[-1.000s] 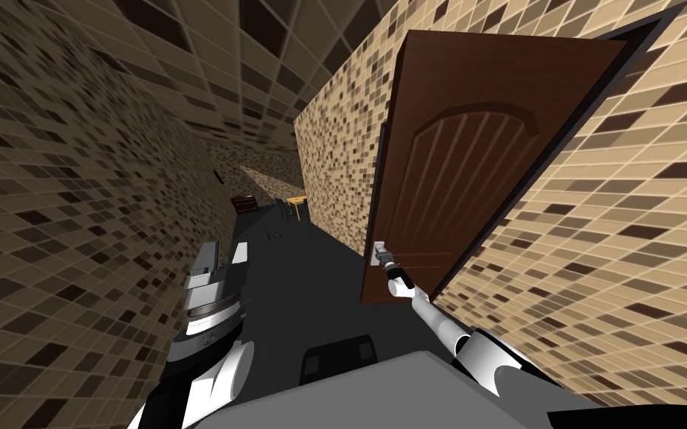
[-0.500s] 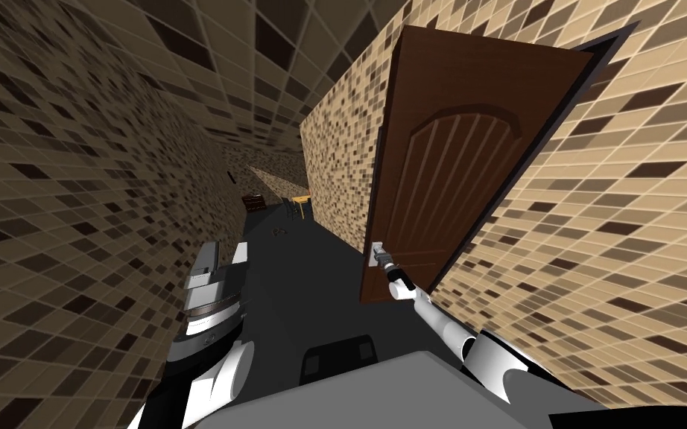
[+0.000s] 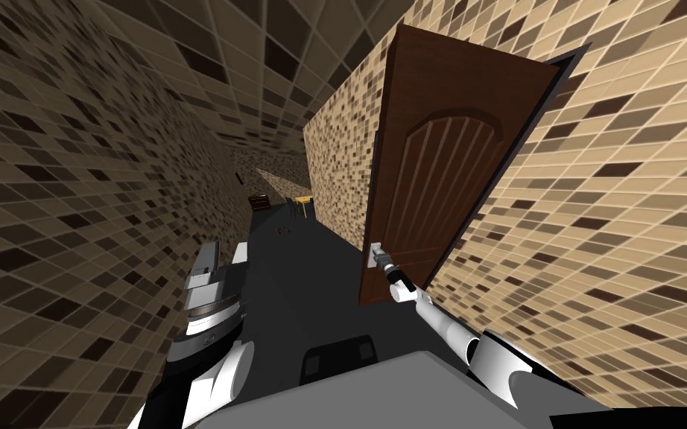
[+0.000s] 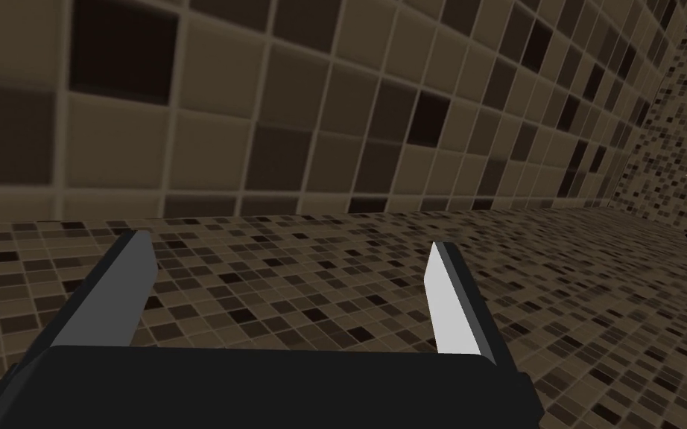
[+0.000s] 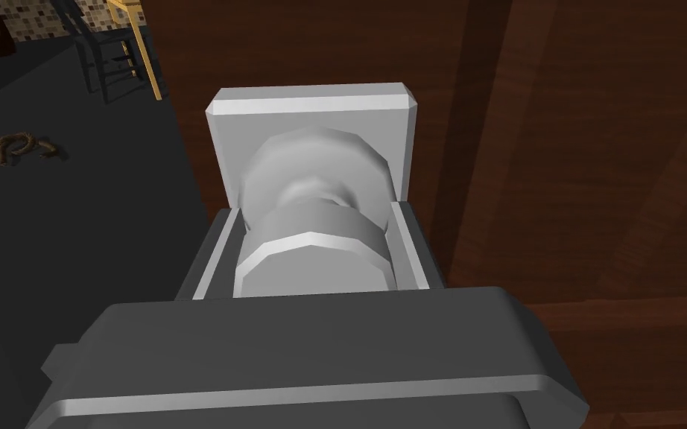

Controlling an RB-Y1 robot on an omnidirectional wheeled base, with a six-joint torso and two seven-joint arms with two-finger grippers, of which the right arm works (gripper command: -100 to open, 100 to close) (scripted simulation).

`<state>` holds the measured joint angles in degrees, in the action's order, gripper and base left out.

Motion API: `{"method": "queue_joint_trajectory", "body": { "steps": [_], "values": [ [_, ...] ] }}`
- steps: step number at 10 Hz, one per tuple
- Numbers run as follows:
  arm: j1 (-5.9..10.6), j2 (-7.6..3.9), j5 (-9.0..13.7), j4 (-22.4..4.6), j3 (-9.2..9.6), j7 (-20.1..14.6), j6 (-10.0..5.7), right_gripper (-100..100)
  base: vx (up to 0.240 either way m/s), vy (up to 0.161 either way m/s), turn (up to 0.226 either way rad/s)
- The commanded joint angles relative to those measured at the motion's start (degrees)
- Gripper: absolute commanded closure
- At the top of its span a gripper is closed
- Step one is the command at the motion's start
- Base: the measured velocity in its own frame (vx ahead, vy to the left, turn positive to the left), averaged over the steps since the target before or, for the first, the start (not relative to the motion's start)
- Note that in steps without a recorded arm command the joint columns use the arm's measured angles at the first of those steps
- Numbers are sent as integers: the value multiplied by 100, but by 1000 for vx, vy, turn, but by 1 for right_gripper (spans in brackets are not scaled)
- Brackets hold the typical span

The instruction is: Pull the door open

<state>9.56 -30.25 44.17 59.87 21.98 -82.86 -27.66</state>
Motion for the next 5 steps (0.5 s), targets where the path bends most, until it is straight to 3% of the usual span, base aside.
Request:
{"method": "queue_joint_trajectory", "body": {
  "steps": [1,5],
  "values": [
    [-20,-85,-22,58,105,-78,-38,100,-115,-62,125],
    [-77,-276,-69,205,349,-264,-125,100,-158,-94,107]
  ]
}}
